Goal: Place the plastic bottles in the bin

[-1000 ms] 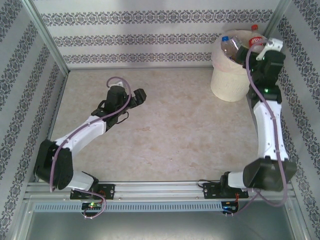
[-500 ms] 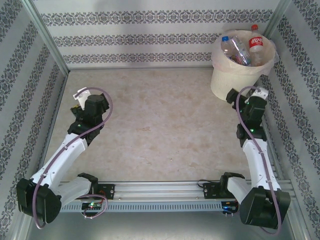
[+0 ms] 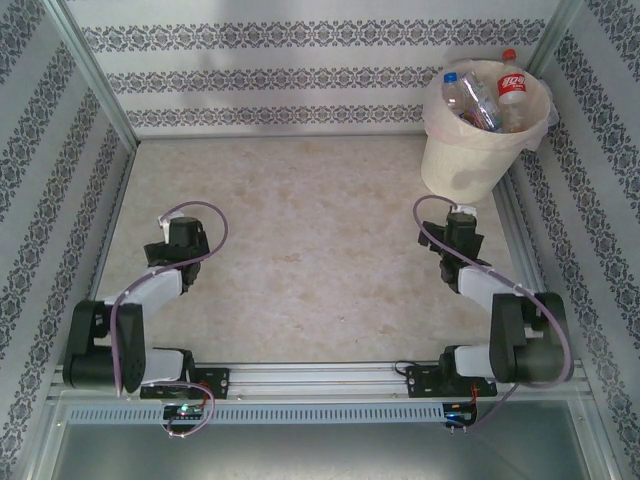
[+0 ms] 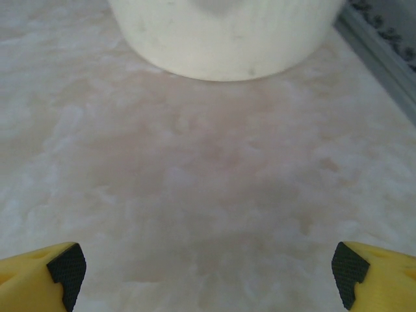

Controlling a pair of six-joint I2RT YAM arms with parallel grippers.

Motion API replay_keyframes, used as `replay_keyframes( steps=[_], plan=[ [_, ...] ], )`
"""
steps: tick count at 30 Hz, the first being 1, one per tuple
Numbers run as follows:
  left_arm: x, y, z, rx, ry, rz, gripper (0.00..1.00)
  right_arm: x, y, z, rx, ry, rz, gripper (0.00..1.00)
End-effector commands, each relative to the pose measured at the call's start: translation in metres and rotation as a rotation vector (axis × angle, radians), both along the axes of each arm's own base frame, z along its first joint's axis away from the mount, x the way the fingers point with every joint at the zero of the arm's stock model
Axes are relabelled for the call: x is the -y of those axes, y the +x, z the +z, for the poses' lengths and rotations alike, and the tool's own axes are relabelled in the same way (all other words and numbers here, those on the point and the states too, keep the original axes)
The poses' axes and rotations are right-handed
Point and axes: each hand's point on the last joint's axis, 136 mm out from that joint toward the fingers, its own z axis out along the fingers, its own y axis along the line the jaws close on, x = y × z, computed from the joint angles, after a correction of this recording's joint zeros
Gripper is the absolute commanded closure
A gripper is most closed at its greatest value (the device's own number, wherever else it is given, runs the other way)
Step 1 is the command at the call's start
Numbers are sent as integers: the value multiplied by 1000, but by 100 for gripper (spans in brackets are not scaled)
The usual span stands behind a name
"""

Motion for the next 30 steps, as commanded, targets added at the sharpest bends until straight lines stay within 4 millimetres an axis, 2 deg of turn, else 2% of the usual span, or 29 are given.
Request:
replay_keyframes(
  steps=[1,4,8,9,11,13,16,18,30],
  plan=[
    [16,40,27,173,1,-151,1,-24,38,35,156,-35,169,2],
    [33,55,27,246,-50,-241,1,-40,43,29,178,-62,265,2],
    [50,66,14,287,-76,-341,1,-54,31,31,257,-69,338,2],
    [55,64,12,273,-88,-367,1,-57,28,30,288,-73,359,2],
    [59,61,11,299,-88,-393,0,-52,28,33,349,-81,325,2],
    [59,61,6,337,-75,-400,1,-43,30,27,280,-80,273,2],
    [49,58,7,338,-54,-334,0,-30,30,27,289,-80,198,2],
    [41,55,8,333,-38,-268,0,-31,30,27,290,-86,199,2],
    [42,55,8,337,-35,-271,0,-34,31,27,286,-83,217,2]
  ],
)
